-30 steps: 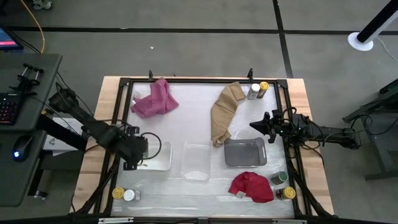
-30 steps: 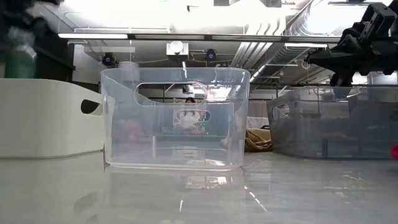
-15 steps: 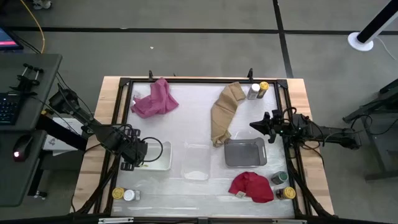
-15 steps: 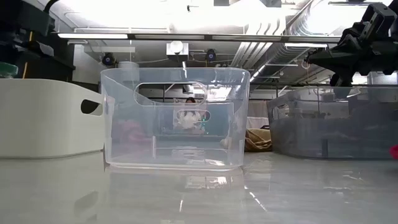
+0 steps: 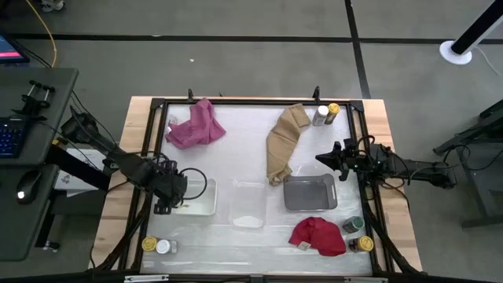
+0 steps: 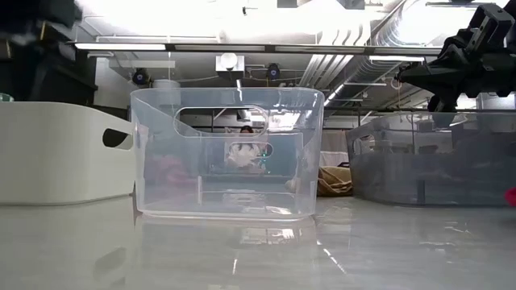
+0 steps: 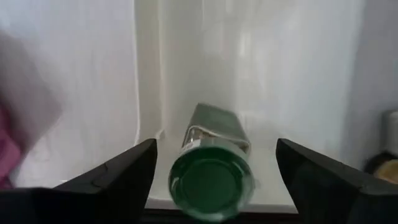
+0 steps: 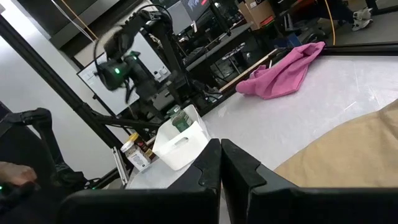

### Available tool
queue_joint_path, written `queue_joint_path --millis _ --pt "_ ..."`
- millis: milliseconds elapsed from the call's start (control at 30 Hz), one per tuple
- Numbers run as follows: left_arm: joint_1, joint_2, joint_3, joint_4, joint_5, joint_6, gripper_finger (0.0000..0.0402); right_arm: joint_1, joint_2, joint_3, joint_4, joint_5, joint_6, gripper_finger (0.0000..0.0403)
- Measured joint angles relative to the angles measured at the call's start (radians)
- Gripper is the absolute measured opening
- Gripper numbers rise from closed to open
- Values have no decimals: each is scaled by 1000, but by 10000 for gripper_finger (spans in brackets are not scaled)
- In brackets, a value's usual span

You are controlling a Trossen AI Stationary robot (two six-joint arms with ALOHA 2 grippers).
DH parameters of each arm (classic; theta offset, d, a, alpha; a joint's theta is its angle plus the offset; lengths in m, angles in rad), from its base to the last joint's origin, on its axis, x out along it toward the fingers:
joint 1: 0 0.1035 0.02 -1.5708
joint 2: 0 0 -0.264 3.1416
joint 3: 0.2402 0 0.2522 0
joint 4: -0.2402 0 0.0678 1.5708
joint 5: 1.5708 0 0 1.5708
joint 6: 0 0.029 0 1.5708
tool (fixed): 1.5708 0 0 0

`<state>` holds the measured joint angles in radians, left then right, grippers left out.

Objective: Sort spices by type
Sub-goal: Put the green seasoning bottle into the white bin

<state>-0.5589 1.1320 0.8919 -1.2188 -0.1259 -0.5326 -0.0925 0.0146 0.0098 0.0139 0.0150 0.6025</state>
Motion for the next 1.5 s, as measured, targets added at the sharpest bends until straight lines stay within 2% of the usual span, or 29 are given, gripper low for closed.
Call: queue_joint_path --millis 133,233,300,400,500,600,667,767,833,900,1000,1100,1200,1267,1367,1500 --pt "26 -17 136 -46 -69 33 313 0 0 0 0 0 0 1" --pt "59 -19 240 -42 -163 58 313 0 0 0 0 0 0 1" --pt "91 -18 292 -5 -242 67 313 0 0 0 0 0 0 1" --pt "160 -18 328 137 -335 79 313 0 0 0 0 0 0 1" --pt "225 -18 334 283 -337 41 313 0 0 0 0 0 0 1" --pt "254 -25 334 360 -267 38 313 0 2 0 20 25 0 1" --pt "254 -39 334 371 -257 22 313 0 6 0 112 113 75 1" --pt "247 -72 334 373 -310 -3 313 0 12 0 264 288 336 1" --pt "244 -95 334 393 -374 -2 313 -1 33 0 383 360 367 1" --pt "247 -117 334 428 -434 30 313 3 77 0 617 365 291 1" --pt "268 -148 334 477 -481 86 314 21 202 61 960 339 74 1" --pt "303 -174 334 511 -483 131 314 43 349 218 1066 219 -161 1" --pt "334 -197 334 528 -469 161 314 57 518 422 913 132 -247 1" --pt "350 -208 334 528 -454 170 314 62 612 570 677 107 -252 1" --pt "363 -221 334 520 -425 171 314 56 725 807 112 40 -255 1" --pt "365 -231 334 506 -411 177 314 50 883 1091 -606 40 -69 1"
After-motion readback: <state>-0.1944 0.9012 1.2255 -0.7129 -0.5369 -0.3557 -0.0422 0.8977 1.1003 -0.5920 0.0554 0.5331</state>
